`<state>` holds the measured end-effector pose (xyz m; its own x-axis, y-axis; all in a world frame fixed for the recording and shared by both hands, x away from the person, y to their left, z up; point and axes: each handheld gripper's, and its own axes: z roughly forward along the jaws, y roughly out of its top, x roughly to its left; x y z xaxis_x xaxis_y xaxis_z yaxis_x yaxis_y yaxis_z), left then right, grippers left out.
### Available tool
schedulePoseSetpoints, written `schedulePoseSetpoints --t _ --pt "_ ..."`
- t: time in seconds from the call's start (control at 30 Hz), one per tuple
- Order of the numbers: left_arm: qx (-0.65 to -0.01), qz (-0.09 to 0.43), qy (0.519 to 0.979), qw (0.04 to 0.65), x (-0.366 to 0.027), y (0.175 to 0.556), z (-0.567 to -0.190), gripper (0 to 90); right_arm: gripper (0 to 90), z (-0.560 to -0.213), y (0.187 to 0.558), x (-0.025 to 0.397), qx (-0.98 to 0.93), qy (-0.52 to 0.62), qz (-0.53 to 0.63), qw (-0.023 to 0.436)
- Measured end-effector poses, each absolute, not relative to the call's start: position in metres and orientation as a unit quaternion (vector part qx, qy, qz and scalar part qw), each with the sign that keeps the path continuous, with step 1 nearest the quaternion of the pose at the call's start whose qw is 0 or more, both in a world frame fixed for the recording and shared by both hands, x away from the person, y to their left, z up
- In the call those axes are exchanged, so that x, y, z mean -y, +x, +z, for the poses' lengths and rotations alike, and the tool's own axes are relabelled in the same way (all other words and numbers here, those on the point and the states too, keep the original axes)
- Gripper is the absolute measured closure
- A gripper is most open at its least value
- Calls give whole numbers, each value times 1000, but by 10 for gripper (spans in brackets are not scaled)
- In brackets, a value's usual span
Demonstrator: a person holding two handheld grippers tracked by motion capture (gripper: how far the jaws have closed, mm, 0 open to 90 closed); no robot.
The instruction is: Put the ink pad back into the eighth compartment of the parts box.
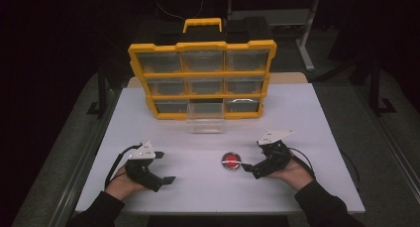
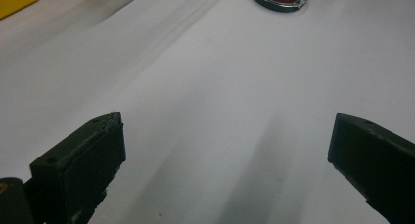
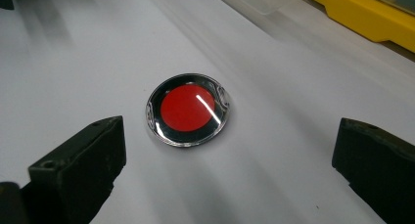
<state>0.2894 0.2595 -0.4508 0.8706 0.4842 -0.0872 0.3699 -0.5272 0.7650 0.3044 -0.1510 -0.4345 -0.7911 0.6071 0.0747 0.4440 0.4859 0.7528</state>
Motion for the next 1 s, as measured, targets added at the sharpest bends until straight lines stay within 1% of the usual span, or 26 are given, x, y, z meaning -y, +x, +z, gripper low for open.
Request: schedulePoseSetpoints --t 1.0 --pt "-246 60 872 419 -259 290 -451 0 0 -432 317 138 -861 297 402 90"
